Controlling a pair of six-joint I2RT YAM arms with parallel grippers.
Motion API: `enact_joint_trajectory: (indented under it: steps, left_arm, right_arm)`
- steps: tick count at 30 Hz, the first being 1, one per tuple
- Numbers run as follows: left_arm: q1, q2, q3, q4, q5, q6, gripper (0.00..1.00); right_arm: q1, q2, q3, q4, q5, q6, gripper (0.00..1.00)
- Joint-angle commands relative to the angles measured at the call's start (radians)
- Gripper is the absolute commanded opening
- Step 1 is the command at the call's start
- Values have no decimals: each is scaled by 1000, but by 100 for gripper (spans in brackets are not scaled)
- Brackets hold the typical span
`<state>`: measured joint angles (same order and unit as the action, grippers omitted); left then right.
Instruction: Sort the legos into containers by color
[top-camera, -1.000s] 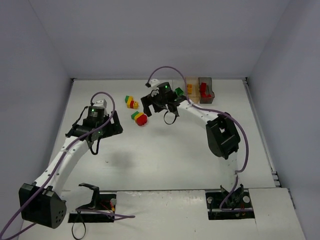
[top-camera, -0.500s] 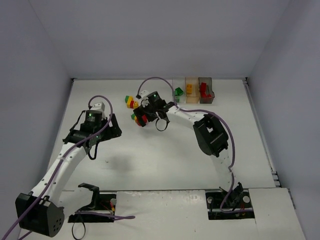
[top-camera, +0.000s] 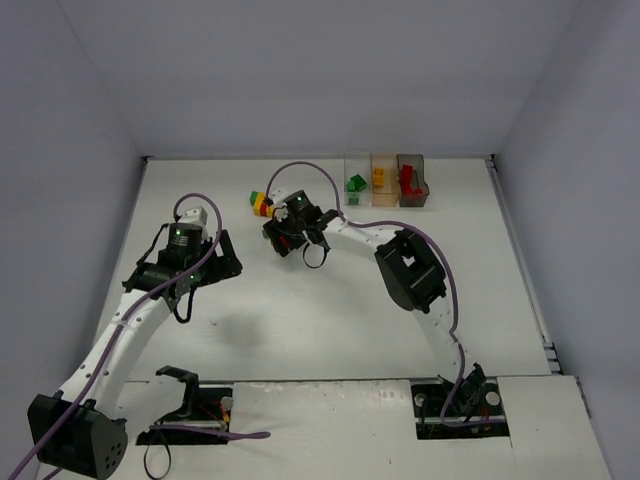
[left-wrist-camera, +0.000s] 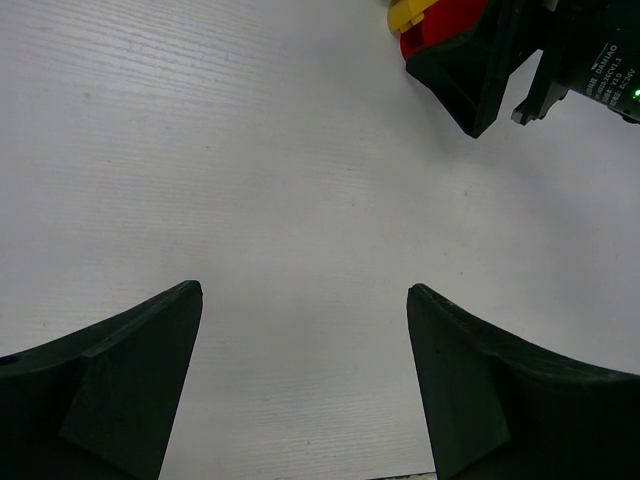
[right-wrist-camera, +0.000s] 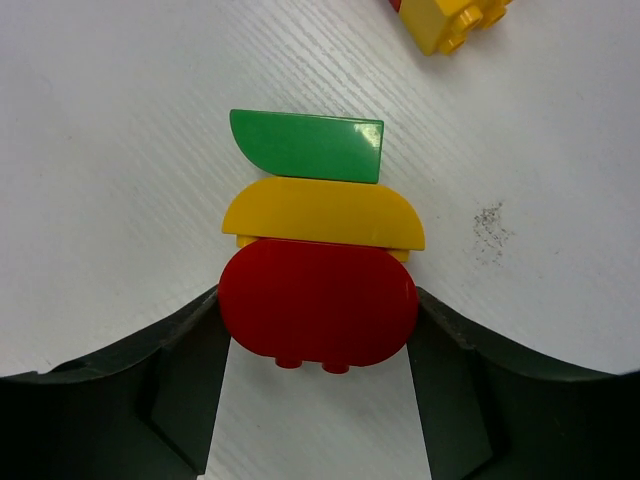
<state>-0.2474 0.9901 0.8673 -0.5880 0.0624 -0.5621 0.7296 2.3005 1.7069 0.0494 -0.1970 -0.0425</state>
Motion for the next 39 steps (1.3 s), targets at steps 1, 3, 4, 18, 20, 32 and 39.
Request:
enact_joint_trajectory:
  steps: [1, 3, 4, 18, 20, 32, 39]
  left_arm:
    - [-1, -16, 13, 19, 4, -18, 77]
    - [-1, -10, 18, 24, 10, -19, 77]
    - [-1, -8, 19, 25, 11, -18, 77]
    - [0, 50, 101, 250, 252, -9, 77]
    - [0, 79, 121, 281, 309, 19, 77]
    - [10, 235, 341, 267, 579, -5, 77]
    - [10, 248, 381, 324, 606, -67, 77]
  right_arm:
    - [2, -22, 8, 53, 19, -7, 58]
    - [2, -33, -13, 63, 28, -13, 38]
    - [2, -39, -21, 67, 31, -16, 31]
    - [2, -488, -432, 286, -80, 20, 0]
    - [2, -559, -478, 308, -108, 27, 0]
    - [34, -791, -556, 273, -124, -17, 0]
    - [34, -817, -561, 250, -111, -28, 1]
